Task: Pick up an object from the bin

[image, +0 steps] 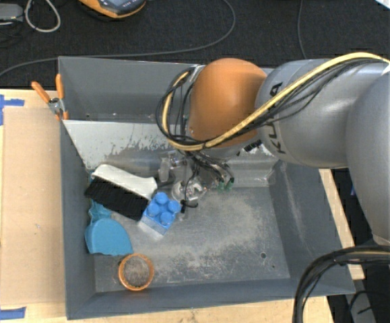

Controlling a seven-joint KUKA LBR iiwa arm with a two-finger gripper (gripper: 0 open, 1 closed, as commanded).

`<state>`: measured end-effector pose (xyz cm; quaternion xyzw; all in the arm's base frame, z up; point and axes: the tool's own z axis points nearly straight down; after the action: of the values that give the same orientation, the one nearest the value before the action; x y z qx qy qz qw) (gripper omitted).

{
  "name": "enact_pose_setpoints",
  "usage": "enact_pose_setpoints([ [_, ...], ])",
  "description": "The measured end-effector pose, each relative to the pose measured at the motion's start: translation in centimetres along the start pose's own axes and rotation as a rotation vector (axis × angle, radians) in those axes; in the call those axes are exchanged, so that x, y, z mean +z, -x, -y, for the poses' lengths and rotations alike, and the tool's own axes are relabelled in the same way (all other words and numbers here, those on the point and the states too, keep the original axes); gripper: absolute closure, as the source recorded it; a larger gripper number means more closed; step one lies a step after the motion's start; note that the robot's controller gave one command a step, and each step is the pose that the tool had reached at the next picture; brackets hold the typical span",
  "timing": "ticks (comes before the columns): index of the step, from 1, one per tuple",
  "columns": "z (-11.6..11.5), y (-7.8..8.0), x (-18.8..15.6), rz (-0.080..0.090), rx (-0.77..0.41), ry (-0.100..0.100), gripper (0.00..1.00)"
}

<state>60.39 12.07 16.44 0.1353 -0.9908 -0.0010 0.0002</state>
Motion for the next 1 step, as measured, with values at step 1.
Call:
enact_pose_setpoints([
  [1,5.39,-6.92,5.74,-0.013,-0.136,0.002,0.0],
])
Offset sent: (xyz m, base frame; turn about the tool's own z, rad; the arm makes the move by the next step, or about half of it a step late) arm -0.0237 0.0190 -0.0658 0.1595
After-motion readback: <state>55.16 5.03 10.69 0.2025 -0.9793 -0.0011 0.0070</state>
